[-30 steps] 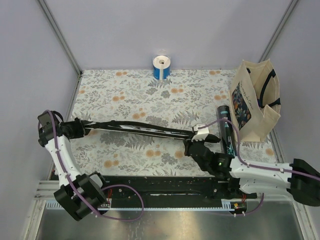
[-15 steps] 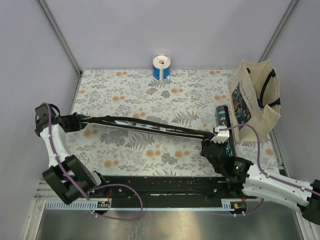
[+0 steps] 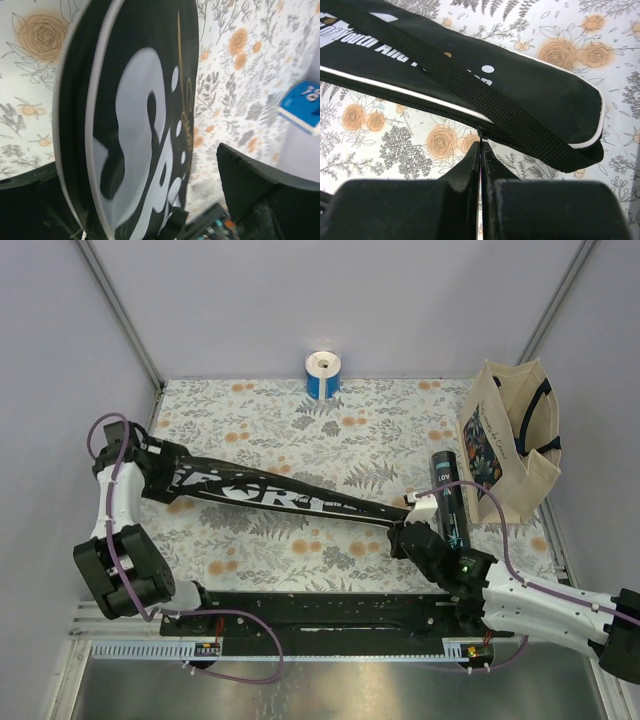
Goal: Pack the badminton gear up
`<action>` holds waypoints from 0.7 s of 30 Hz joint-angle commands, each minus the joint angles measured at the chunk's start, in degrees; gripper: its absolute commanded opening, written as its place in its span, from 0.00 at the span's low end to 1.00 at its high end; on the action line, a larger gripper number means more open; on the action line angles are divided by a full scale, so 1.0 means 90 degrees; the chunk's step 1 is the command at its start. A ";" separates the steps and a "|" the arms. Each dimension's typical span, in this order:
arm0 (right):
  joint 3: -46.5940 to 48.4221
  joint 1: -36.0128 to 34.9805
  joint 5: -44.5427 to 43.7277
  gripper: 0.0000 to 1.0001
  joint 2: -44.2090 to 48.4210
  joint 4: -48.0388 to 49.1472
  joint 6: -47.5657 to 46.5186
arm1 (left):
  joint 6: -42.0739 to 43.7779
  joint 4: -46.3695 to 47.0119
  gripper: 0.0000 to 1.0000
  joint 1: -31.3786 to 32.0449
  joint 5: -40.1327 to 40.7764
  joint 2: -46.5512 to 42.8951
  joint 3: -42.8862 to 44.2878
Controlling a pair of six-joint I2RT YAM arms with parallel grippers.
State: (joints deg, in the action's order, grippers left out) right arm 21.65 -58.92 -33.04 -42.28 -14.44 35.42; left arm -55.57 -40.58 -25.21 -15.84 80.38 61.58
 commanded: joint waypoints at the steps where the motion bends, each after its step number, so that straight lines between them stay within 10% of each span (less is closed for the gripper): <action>1: 0.0514 0.0032 0.0604 0.00 -0.0253 0.0510 -0.0117 | 0.0754 -0.0383 0.99 0.0642 0.1924 -0.0609 0.0521; 21: 0.0807 -0.0153 0.1581 0.00 -0.1132 0.1487 0.0332 | -0.2721 0.1110 0.94 0.5835 0.1417 -0.4185 -0.3092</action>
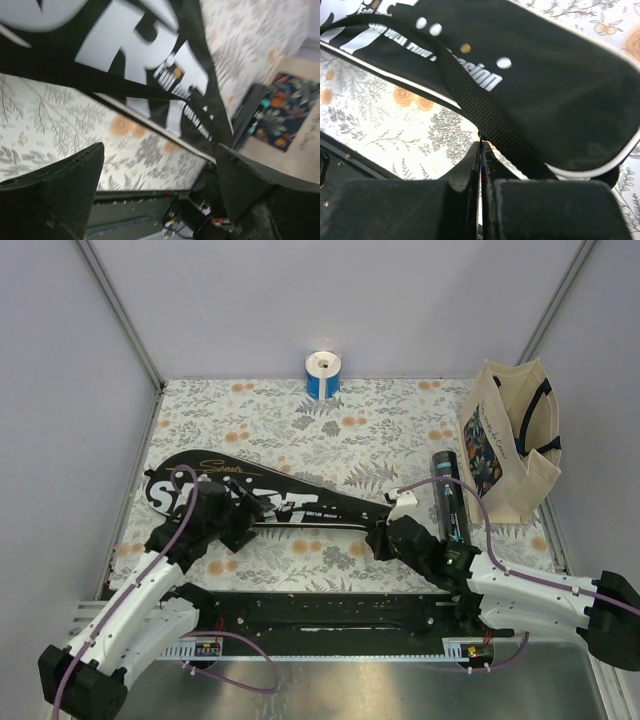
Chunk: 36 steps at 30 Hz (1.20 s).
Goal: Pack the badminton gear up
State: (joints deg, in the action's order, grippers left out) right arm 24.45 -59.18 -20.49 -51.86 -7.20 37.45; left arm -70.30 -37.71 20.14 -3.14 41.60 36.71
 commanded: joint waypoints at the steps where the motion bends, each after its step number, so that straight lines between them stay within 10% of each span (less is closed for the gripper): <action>1: 0.0516 -0.0163 0.0187 0.00 -0.0088 0.0683 0.0087 | -0.1153 0.0782 0.95 0.1118 0.0210 0.0201 -0.0319; 7: 0.0564 -0.0231 0.0313 0.00 -0.0419 0.1210 0.0175 | -0.2050 0.1151 0.98 0.2809 0.1159 0.0835 -0.0631; 15: 0.0751 -0.0993 0.0226 0.00 -0.0781 0.1405 0.0321 | -0.2628 0.2500 0.94 0.3250 0.1491 0.2124 -0.0681; 28: 0.0213 -0.1042 0.0099 0.00 -0.0010 0.1318 0.0302 | -0.2316 0.2218 0.04 0.3270 0.2399 0.1920 -0.0476; 36: 0.0301 -0.1042 -0.0233 0.00 0.0526 0.0528 0.0009 | -0.2335 0.0990 0.00 0.3260 0.2711 0.1608 -0.0115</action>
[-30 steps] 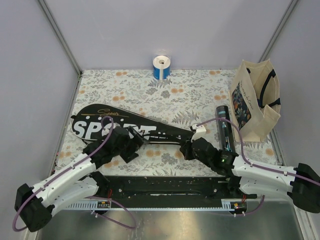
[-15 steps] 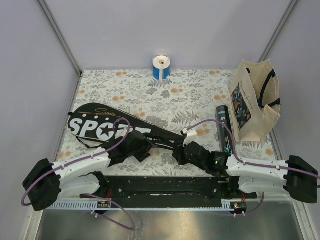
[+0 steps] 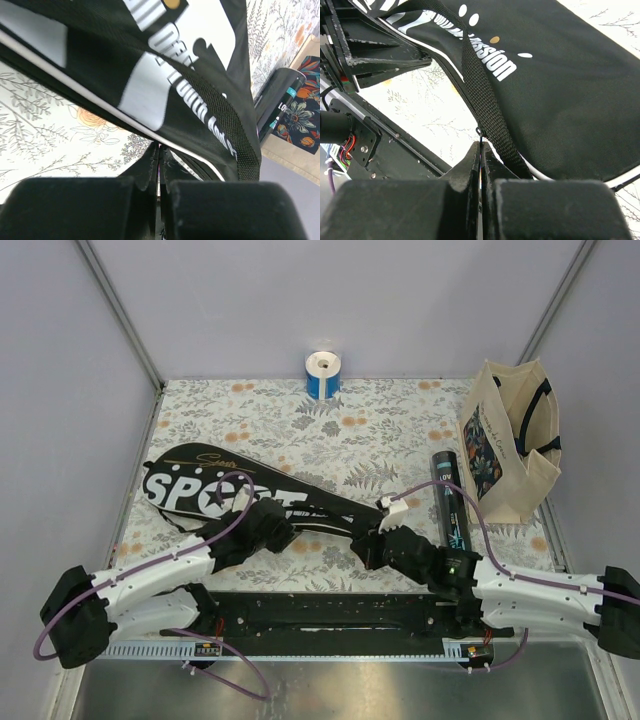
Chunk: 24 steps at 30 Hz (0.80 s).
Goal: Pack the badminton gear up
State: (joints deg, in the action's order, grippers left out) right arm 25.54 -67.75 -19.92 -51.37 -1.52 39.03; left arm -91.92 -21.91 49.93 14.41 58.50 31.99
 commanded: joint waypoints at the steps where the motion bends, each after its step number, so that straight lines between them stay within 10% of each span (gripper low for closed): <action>1: 0.0218 -0.0090 -0.0315 0.00 0.0532 -0.0163 -0.0195 | 0.0086 -0.0884 0.00 -0.0050 0.0752 -0.0357 0.0469; 4: 0.0335 -0.0090 -0.0199 0.00 0.0552 -0.0125 -0.0235 | 0.0262 -0.1012 0.08 -0.0050 0.0382 -0.0533 0.0596; 7: 0.0433 -0.0090 0.0123 0.00 0.0328 0.0003 -0.0186 | 0.0019 -0.0769 0.65 0.0115 -0.0087 -0.0553 0.0557; 9: 0.0424 -0.0090 0.0328 0.00 0.0201 0.0051 -0.0069 | -0.0468 -0.0710 0.80 0.0494 0.0048 -0.0524 0.0480; 17: 0.0297 -0.0109 0.0728 0.00 -0.0043 0.0559 0.0263 | -0.1066 0.0900 0.88 0.0839 0.0400 -0.0056 -0.0370; 24: 0.0414 -0.0168 0.0739 0.00 -0.0103 0.0502 0.0254 | -0.0500 0.1312 0.70 0.0741 0.1044 0.0238 -0.0098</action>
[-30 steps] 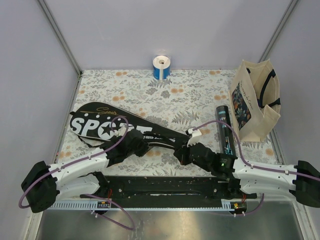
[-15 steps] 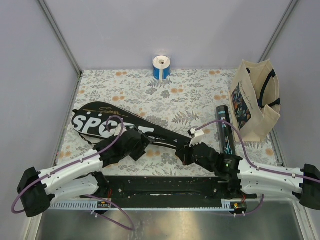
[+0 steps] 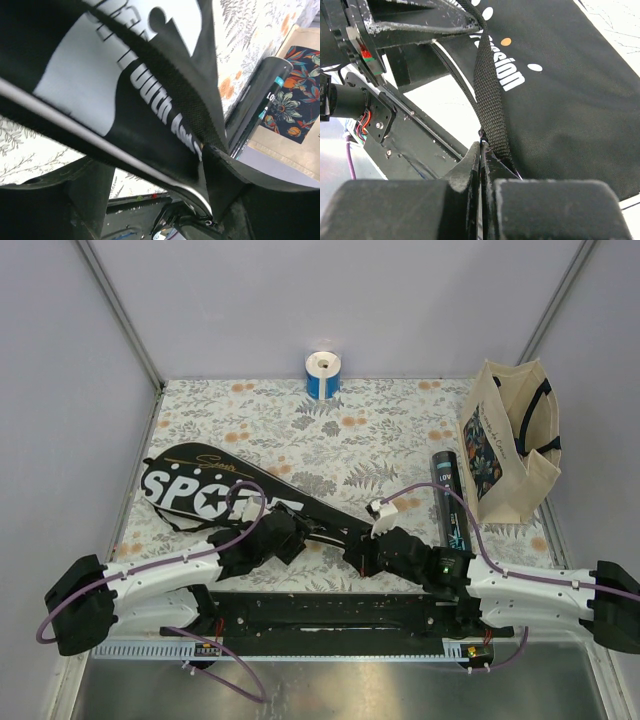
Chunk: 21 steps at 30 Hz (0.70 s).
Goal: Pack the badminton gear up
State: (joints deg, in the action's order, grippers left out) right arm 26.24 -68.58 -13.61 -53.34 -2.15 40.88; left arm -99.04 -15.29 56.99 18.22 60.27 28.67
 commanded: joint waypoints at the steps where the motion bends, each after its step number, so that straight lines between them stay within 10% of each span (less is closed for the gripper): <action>1: 0.0346 -0.0076 0.0027 0.00 0.0155 0.0484 0.0028 | 0.0389 0.0518 0.67 -0.0053 0.0680 0.0042 0.0340; 9: -0.0005 -0.0076 -0.0166 0.00 0.0896 -0.0413 0.0233 | 0.0878 0.0868 0.00 -0.0375 0.0311 -0.0095 0.0233; 21: -0.0220 -0.0066 -0.2530 0.00 0.2918 -0.2924 0.0926 | 0.3529 0.0246 0.00 -0.1634 -0.2401 -0.0213 0.1285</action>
State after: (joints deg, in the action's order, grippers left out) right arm 23.81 -69.32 -24.23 -30.46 -19.20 45.80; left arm -84.33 -10.76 45.80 8.88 58.54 32.40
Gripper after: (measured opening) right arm 0.018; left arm 0.072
